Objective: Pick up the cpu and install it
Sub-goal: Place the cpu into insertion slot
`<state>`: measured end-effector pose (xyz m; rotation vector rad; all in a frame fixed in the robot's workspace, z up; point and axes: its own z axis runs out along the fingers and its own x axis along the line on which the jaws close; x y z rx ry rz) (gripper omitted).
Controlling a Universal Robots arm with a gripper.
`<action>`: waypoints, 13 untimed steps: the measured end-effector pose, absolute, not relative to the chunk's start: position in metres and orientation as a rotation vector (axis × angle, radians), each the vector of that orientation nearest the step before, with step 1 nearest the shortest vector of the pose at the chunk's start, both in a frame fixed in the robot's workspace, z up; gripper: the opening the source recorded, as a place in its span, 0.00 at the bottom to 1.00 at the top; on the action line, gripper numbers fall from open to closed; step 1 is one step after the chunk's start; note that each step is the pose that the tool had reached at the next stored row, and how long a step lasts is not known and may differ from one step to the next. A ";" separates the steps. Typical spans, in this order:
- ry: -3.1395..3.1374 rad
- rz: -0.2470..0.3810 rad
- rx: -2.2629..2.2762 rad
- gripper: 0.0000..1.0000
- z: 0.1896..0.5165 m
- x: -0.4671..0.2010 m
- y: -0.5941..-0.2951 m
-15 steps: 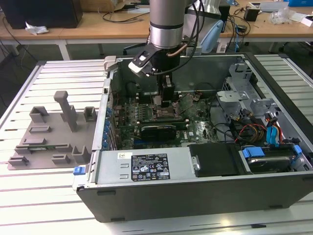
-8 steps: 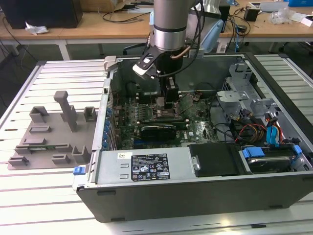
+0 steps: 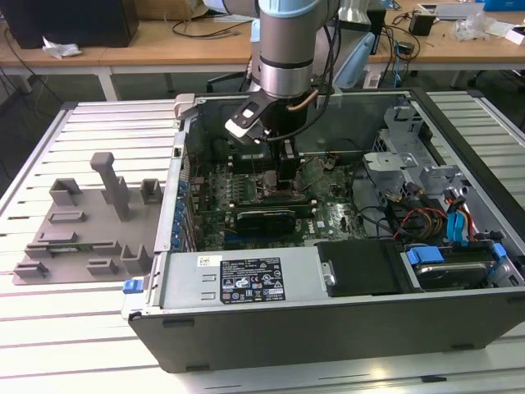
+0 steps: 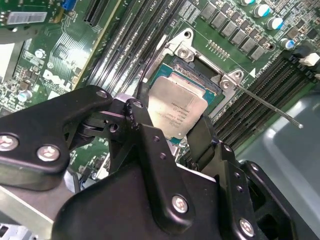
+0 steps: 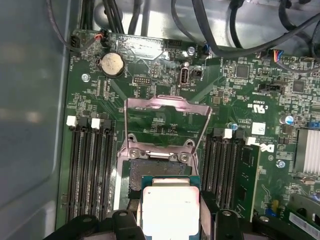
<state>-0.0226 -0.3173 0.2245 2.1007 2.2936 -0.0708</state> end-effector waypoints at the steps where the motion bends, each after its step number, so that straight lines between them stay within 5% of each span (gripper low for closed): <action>1: 2.290 -0.071 2.104 0.55 0.223 -0.023 -0.317; 13: 2.264 -0.064 2.140 0.55 0.215 -0.023 -0.316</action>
